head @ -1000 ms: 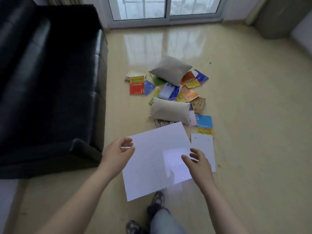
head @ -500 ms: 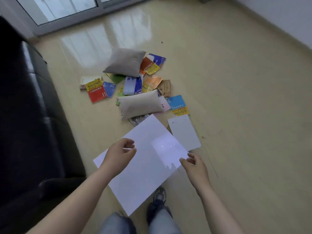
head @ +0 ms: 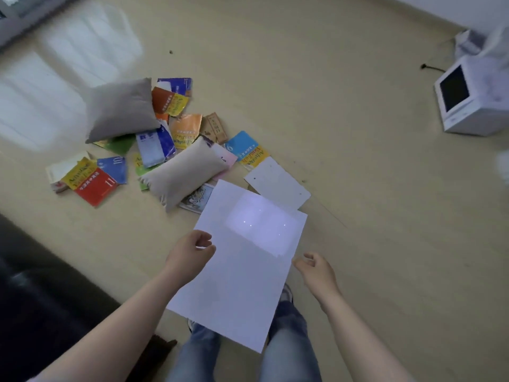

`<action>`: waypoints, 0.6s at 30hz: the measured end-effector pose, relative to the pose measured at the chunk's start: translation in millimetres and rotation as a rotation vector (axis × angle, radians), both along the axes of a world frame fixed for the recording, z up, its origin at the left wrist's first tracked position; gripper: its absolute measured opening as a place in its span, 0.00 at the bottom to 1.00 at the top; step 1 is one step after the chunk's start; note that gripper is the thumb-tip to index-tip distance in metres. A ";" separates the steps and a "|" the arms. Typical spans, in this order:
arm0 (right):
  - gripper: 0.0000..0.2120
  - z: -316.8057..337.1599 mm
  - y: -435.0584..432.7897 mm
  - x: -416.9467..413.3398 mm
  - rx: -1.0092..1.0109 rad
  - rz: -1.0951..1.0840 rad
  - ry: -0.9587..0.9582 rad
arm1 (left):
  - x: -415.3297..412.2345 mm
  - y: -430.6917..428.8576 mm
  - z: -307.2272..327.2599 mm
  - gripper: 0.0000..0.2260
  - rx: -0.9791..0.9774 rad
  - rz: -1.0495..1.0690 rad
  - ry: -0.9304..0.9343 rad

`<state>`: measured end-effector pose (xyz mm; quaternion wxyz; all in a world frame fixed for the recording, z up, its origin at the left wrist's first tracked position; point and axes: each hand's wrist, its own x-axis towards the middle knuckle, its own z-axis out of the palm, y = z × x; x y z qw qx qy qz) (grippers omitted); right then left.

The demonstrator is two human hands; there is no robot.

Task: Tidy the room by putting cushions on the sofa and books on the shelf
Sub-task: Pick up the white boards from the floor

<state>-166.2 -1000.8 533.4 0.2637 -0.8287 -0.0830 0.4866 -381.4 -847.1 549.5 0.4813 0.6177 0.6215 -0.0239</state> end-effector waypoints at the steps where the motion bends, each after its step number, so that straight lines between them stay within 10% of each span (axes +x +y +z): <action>1: 0.24 -5.3 -0.9 -6.2 -0.009 -0.014 -0.008 | -4.6 4.1 -5.7 0.12 -0.002 -0.032 0.009; 18: 0.18 -167.7 -5.3 -33.6 -0.264 -0.088 -0.043 | -42.9 49.2 -164.0 0.25 -0.097 -0.153 0.234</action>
